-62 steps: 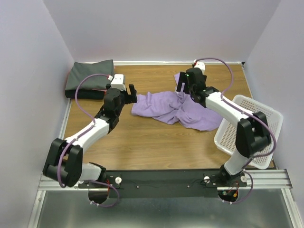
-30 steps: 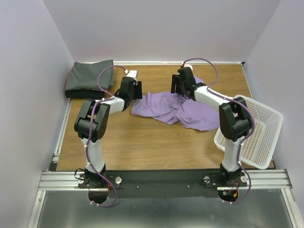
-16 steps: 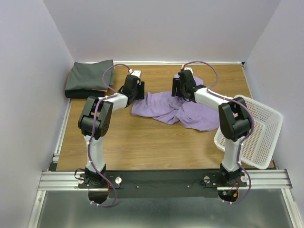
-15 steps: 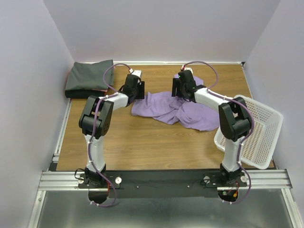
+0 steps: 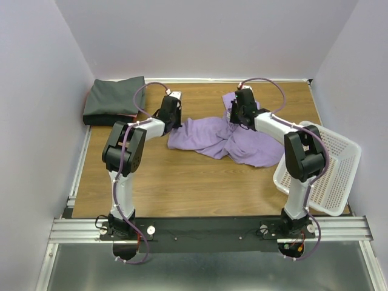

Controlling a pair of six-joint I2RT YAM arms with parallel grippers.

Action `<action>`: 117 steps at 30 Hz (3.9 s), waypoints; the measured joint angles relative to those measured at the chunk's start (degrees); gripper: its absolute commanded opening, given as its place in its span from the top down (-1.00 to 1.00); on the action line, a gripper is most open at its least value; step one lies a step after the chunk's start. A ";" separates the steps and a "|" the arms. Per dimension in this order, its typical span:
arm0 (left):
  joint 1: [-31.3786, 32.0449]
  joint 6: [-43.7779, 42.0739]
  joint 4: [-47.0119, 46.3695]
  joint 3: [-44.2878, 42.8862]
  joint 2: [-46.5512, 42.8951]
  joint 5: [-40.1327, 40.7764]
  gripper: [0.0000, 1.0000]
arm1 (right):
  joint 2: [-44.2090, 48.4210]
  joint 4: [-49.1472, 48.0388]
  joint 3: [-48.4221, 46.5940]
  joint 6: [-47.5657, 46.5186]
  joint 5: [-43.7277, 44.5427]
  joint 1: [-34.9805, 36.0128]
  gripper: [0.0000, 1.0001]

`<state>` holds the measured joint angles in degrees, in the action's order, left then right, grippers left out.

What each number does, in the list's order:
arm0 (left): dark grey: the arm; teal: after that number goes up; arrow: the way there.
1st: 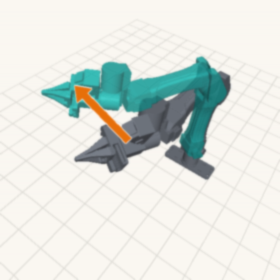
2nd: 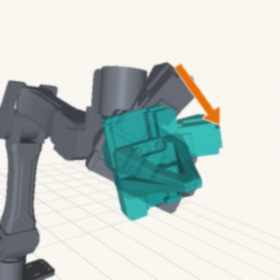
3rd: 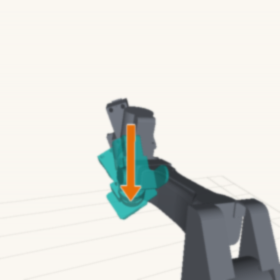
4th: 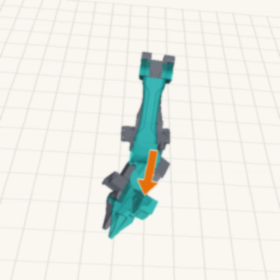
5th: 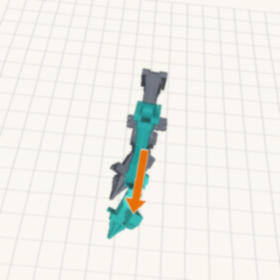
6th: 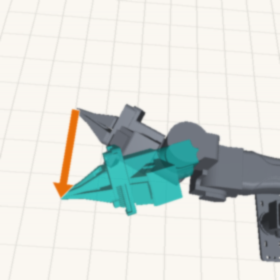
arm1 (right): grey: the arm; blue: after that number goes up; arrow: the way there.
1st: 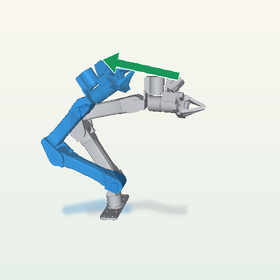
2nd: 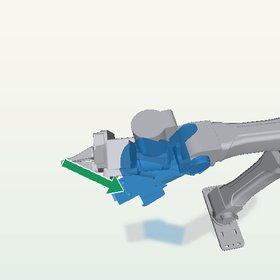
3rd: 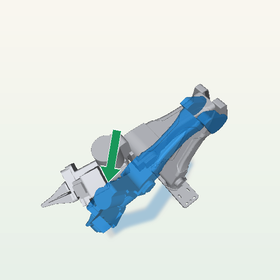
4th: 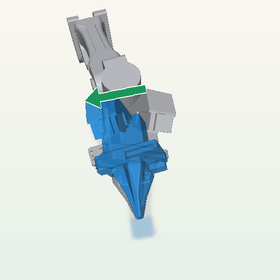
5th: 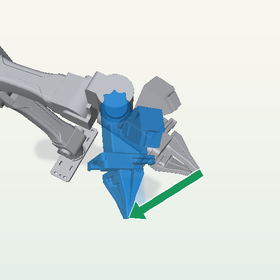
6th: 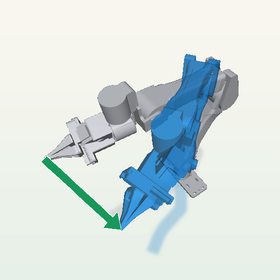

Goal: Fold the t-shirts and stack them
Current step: Flatten the tshirt out

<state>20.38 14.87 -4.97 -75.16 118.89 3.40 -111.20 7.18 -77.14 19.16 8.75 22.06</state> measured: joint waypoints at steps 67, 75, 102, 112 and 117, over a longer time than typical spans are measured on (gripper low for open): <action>-0.31 4.85 -5.64 42.97 -68.15 21.55 1.00 | -5.18 0.13 -1.60 0.26 1.88 -8.52 -0.39; -0.31 4.85 -5.64 42.97 -68.26 21.49 1.00 | -8.13 -1.18 -3.98 0.33 -4.04 -11.93 -0.28; -0.31 4.70 -5.66 43.01 -70.42 21.46 1.00 | 11.72 -3.19 11.06 0.94 -16.26 -11.56 0.96; -0.31 4.72 -6.51 43.06 -68.89 20.00 1.00 | 18.53 -3.39 23.41 -0.37 -20.59 -4.66 0.78; -0.31 4.72 -6.56 43.06 -68.89 19.87 1.00 | 18.73 -3.04 23.30 -3.82 -25.59 3.23 0.77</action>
<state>20.08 19.59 -11.53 -32.10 50.00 23.27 -92.47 4.14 -53.84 15.33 -16.84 25.30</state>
